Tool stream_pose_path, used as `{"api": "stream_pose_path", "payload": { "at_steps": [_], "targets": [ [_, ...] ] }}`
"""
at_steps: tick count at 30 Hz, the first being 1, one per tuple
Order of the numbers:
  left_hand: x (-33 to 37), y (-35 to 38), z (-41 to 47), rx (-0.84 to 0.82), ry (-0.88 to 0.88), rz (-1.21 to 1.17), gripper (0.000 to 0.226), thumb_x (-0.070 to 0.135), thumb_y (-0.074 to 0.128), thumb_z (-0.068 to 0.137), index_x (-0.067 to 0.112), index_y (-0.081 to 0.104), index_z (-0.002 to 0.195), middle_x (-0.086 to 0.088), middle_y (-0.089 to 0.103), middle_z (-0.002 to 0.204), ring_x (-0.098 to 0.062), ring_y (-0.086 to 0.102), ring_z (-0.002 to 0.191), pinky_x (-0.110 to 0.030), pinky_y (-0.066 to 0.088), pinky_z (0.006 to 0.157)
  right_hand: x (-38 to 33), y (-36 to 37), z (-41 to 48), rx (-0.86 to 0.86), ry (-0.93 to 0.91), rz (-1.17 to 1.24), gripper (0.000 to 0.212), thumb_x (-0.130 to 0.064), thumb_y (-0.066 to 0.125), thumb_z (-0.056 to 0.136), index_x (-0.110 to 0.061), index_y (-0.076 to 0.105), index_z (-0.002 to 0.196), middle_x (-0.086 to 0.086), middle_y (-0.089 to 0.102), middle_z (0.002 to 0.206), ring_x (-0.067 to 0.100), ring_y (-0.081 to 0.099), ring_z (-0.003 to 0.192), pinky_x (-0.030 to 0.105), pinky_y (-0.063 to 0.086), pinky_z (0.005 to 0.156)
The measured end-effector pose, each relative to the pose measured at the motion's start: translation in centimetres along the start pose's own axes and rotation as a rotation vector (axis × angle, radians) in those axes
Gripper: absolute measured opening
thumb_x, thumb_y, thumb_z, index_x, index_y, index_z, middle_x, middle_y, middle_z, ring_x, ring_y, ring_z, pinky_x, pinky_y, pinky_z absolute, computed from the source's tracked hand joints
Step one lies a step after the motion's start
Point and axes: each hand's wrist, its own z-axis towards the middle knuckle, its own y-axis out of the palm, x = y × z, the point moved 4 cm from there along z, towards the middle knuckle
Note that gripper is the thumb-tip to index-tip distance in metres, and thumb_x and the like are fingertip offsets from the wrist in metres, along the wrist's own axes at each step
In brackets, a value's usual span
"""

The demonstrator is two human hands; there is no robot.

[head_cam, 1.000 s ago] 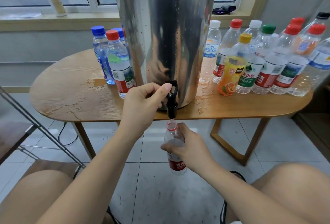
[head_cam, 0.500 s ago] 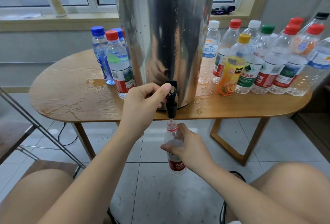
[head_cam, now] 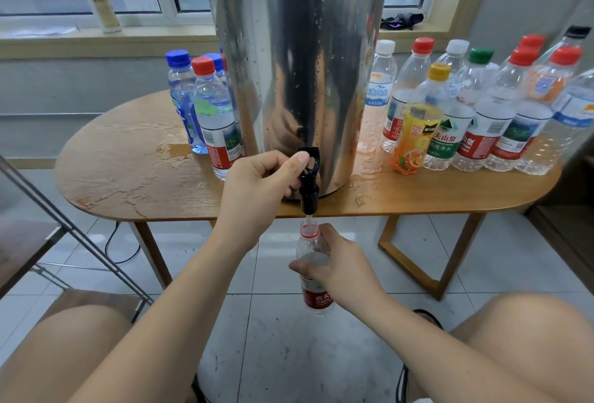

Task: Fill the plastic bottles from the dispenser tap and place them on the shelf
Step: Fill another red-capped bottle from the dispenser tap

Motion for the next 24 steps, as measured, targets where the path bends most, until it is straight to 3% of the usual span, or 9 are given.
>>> {"api": "stream_pose_path", "payload": {
  "at_steps": [24],
  "targets": [
    [0.11,0.04,-0.01,0.002,0.013,0.005,0.04,0.043,0.073,0.103,0.015,0.076,0.076,0.001,0.07,0.066,-0.01,0.062,0.066,-0.031,0.05,0.069,-0.1,0.08,0.29,0.013,0.018,-0.013,0.068,-0.061,0.086,0.078,-0.034,0.053,0.13,-0.005,0.069,0.13,0.026,0.065,0.119,0.049,0.059,0.099]
  ]
}}
